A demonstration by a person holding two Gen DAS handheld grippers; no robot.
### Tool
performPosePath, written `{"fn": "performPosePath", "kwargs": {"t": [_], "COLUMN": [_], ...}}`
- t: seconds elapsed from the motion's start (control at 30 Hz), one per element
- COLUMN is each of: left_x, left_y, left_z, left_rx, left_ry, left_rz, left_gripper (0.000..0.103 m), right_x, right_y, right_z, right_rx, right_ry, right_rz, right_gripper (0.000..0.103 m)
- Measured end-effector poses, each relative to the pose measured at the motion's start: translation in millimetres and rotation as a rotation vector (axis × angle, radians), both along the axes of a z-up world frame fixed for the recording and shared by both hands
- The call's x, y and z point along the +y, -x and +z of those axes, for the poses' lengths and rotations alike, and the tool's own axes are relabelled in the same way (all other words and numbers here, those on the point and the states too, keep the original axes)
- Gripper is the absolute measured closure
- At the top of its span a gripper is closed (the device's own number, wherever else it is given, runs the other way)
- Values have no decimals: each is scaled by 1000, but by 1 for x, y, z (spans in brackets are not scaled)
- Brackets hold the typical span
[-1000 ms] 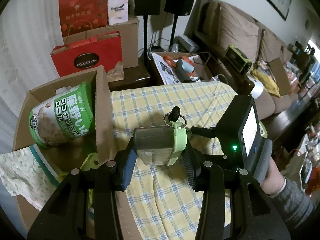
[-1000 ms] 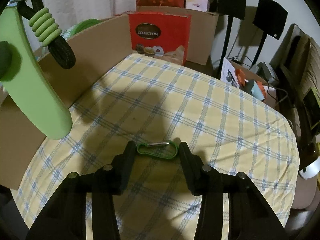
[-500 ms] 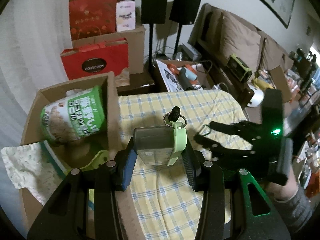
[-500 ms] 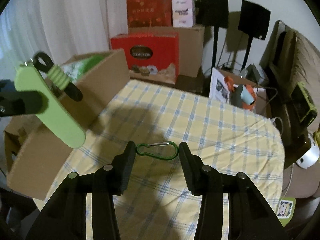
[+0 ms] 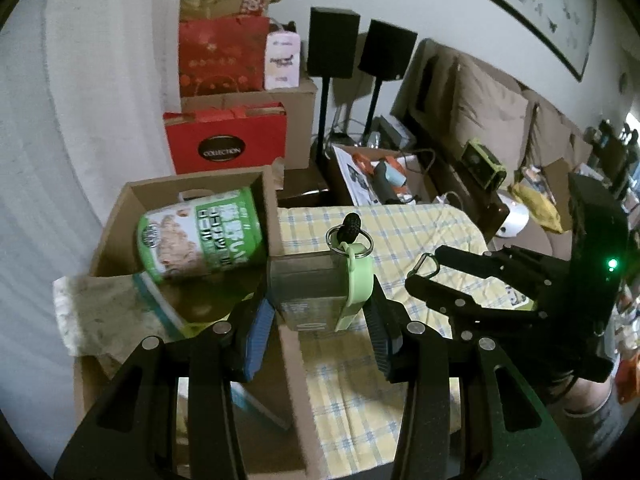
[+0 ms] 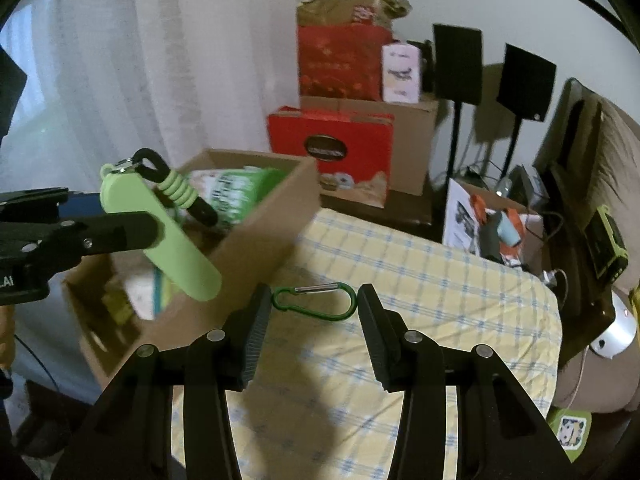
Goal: Organize objects
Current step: 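Carry the case and carabiner over the cardboard box with both grippers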
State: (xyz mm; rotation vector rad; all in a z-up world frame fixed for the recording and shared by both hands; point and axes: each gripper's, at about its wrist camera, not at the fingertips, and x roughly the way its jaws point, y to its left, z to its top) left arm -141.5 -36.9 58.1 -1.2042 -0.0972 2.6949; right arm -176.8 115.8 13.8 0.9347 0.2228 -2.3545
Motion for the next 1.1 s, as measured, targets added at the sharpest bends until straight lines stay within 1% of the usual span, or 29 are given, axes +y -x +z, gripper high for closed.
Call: {"fn": "performPosePath", "kwargs": {"t": [0.13,0.37,0.53,0.73,0.87,1.1], "left_x": [-14,-52,-79,-108,-117,-120], "left_y": [-12,-27,-33,-33,-32,-26], "left_z": [4,-3,-12,-35,-44,-49], "left_rx": [2,-17,-50,-117,-142,-157], "left_ry": [-3,3,32,43,48,63], "left_rz": [12,74,119,173,185,198], "left_gripper": [62,62,62,62,62,63], "right_x": [-15,-40,-59,-81,-93,-111], "right_y": [-12,-27,-35,-44,-50,-55], "right_z": [4,2,-1,-6,-7,-11], "right_rx": [4,-6,-9,-25,-26,-26], "right_ry": [4,2,-6,1,2,8], "right_rz": [33,81,117,165,192,214], "right_gripper": [58,58,58,58,58,58]}}
